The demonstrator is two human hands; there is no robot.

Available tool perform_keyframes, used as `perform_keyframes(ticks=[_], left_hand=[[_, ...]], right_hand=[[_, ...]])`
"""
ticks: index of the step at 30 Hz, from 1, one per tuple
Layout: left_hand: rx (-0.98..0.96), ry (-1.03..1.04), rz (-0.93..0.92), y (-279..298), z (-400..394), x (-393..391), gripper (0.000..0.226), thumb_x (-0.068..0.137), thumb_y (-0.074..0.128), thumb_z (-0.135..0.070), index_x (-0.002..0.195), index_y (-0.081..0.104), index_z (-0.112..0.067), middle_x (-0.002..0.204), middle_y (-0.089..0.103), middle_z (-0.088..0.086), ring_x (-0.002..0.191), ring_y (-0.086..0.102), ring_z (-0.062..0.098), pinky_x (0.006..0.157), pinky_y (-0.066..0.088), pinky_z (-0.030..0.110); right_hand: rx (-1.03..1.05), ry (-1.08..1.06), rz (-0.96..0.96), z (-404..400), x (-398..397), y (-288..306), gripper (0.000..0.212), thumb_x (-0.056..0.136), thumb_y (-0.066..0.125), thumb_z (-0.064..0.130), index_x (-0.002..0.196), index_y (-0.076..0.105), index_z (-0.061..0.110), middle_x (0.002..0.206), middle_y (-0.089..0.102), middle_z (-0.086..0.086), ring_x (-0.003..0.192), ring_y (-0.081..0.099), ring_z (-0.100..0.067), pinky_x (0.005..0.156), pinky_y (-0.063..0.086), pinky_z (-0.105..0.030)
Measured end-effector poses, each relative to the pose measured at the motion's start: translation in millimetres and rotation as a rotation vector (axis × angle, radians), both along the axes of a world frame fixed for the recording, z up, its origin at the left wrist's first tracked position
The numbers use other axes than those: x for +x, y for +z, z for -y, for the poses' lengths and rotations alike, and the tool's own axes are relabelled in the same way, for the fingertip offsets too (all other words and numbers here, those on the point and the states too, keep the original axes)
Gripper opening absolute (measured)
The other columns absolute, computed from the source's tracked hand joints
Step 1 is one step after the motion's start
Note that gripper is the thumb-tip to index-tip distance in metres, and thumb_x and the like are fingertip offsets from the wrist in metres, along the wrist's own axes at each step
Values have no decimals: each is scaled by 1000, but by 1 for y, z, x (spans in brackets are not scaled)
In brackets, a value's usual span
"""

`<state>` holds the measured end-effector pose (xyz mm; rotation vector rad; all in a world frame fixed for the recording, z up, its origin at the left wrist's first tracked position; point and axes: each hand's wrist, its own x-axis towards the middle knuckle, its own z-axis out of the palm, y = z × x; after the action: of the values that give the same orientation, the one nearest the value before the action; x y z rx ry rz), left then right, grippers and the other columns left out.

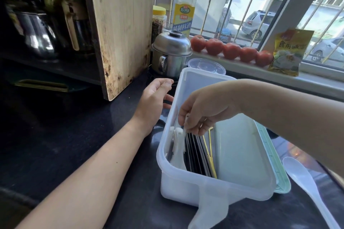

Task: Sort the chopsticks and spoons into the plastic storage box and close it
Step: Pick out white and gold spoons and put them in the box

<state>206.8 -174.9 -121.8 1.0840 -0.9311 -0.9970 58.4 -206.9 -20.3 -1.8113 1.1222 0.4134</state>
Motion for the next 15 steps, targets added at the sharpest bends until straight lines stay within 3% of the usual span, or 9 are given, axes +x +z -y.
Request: perform_keyframes(ticks=[5,15], left_hand=[[9,5,-18,-1,1,0,40,89,56,-45,114,68,-16,109,65,13,73,63,17,67,51,40],[12,10,-31,-2,1,1,36,90,57,-44,112,70,-18,122,65,25,83,65,25,74,54,44]], right_hand=[[-52,100,-40,-8,3,-14,20,93,57,-10,92,63,9,82,63,-10,70,61,-17,69,56,-26],[-55,87,-64,-11,2,-11,19,92,59,-10,95,63,8,77,63,-9,64,60,-15,69,55,-28]])
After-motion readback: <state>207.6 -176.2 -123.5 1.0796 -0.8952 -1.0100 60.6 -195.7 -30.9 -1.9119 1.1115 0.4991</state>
